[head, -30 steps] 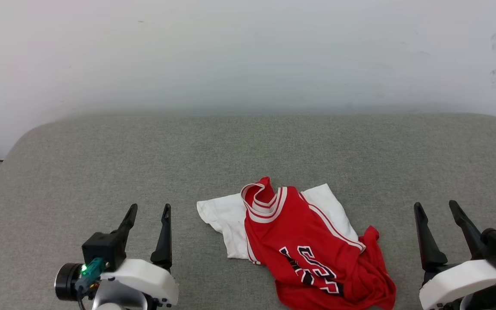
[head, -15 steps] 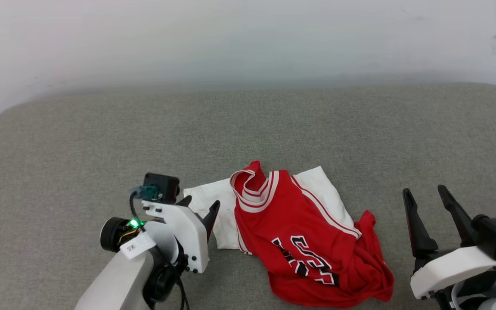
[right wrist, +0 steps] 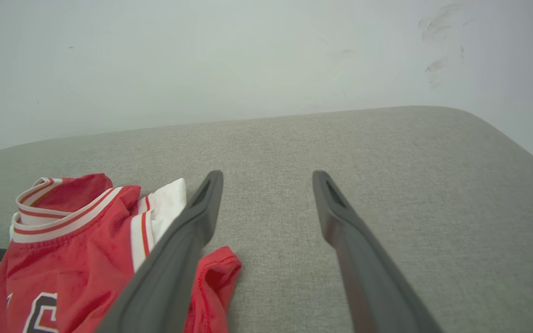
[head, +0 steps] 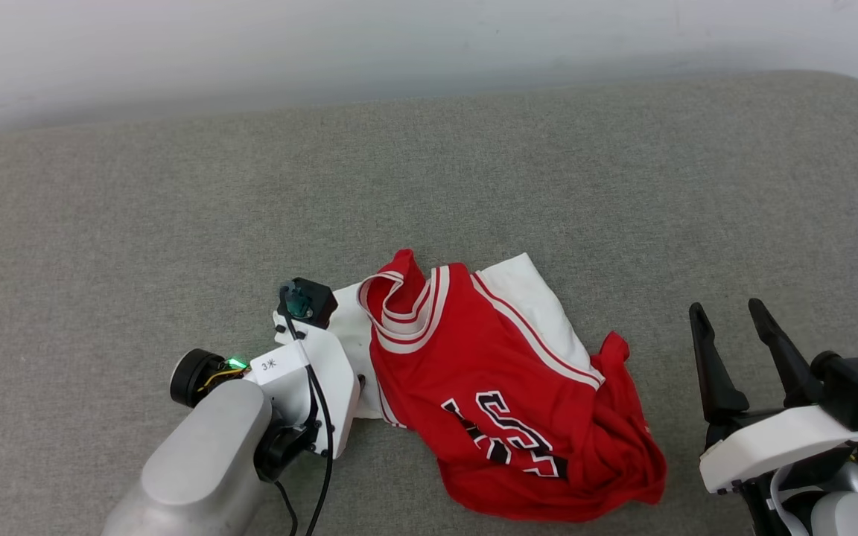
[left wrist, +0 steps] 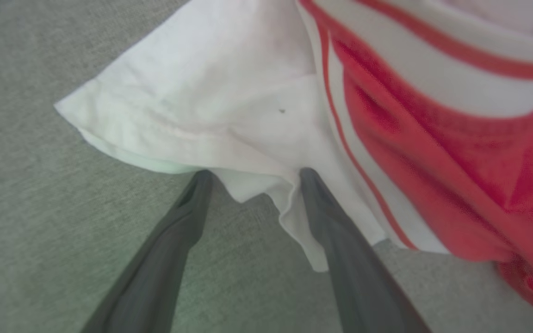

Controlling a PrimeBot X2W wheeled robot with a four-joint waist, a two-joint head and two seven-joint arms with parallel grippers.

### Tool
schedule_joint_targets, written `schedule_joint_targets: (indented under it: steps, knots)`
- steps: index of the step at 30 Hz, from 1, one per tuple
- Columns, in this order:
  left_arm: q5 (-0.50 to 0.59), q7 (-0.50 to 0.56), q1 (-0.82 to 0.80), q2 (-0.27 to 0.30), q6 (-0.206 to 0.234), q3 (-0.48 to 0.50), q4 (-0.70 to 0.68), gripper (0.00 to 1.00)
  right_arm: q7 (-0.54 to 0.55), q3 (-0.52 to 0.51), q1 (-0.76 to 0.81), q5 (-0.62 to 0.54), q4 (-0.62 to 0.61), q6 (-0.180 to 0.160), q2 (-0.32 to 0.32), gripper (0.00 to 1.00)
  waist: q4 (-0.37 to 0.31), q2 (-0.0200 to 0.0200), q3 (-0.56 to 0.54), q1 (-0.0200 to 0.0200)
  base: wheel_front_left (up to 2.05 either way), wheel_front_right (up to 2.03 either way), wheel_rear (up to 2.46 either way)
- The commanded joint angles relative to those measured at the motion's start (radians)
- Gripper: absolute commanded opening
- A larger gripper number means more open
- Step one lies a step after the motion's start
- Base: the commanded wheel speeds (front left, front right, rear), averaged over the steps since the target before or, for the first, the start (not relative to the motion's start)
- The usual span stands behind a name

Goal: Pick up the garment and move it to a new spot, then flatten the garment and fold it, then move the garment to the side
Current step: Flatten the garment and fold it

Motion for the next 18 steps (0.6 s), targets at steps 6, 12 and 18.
schedule_joint_targets:
  steps: [6,12,18]
  knots:
    - [0.039,-0.136,0.003,-0.003,0.015,-0.001,0.004,0.0,-0.024,-0.003,-0.02,0.023,0.041,-0.001,0.002,1.0,0.006,0.0,-0.004,0.0,0.0,0.0,0.0]
    - [0.034,-0.274,0.067,0.049,0.088,0.073,-0.123,0.0,-0.032,-0.019,-0.006,0.018,0.056,-0.001,0.002,1.0,0.025,0.0,-0.046,0.0,0.0,0.0,0.0]
    - [-0.017,-0.299,0.254,0.114,0.195,0.153,-0.288,0.0,-0.035,-0.033,0.027,0.023,0.055,-0.001,0.002,1.0,0.049,0.0,-0.085,0.0,0.0,0.0,0.0]
